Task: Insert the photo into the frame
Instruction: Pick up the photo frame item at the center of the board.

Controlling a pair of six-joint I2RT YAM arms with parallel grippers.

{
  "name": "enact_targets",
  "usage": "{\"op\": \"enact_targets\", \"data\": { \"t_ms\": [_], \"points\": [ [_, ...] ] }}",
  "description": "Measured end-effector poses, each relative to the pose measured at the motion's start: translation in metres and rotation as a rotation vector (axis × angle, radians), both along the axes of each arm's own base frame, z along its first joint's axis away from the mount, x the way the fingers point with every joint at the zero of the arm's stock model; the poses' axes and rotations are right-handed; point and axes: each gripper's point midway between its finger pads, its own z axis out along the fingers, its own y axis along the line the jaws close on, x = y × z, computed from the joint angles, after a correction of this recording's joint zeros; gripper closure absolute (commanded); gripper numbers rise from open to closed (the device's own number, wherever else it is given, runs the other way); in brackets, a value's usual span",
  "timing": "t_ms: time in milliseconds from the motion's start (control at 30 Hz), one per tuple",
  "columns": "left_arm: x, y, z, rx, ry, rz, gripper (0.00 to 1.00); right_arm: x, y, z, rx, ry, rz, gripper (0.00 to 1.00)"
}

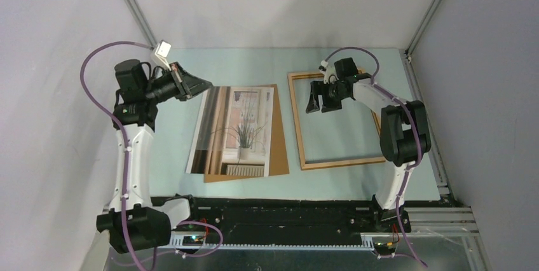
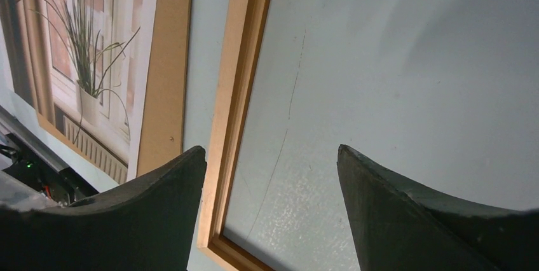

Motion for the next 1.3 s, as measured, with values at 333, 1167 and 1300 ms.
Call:
{"op": "enact_targets", "data": {
  "t_ms": [333, 1167, 1300],
  "points": [
    [0.003, -0.014, 0.011, -0.049, -0.014, 0.018, 1.00, 0.010, -0.019, -0.001, -0.055, -0.035, -0.052, 0.21],
    [0.010, -0.088, 0.012, -0.222, -0.057, -0.113, 1.00, -0.019, -0.011, 0.109, 0.639, -0.123, 0.017, 0.01],
    [0.012, -0.102, 0.010, -0.251, -0.030, -0.143, 1.00, -0.021, -0.003, 0.132, 0.712, -0.176, 0.067, 0.01]
  ]
}}
